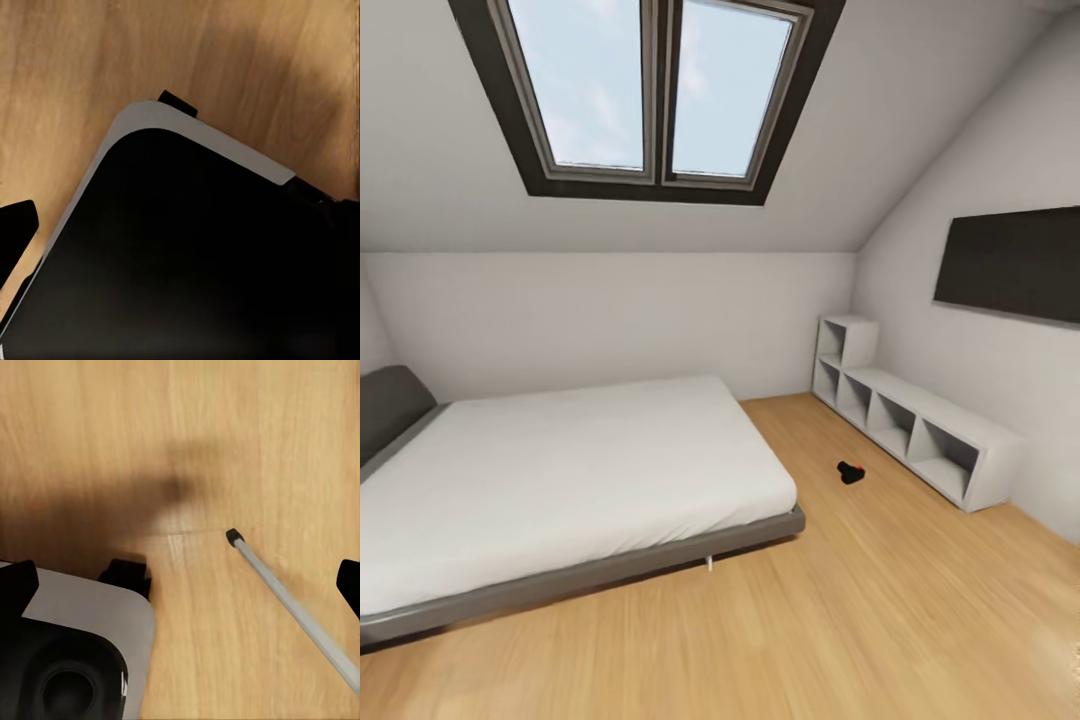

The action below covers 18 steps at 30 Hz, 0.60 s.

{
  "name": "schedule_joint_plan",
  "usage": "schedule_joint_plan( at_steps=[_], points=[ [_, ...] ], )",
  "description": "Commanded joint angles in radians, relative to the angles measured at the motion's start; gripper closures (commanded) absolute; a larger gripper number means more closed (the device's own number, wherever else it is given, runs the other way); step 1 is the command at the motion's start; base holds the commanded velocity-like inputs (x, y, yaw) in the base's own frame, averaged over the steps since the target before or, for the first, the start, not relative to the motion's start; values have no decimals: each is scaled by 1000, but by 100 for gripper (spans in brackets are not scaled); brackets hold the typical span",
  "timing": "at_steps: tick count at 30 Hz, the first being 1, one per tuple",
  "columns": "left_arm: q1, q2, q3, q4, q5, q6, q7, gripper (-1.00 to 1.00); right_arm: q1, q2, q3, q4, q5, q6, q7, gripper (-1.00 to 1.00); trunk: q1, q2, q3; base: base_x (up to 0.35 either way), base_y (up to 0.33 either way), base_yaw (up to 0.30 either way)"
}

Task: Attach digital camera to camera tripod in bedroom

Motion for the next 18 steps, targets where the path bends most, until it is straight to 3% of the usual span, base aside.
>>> schedule_joint_plan(
  at_steps=[1,18],
  points=[
    [0,-1,8,0,-6,-2,2,-100,-1,-1,-9,2,8,-4,2,-100,1,-1,-1,323,156,-255],
    [0,-1,2,-3,-7,-3,3,-100,-1,-2,-9,2,12,-5,2,-100,1,-1,-1,305,208,-291]
  ],
)
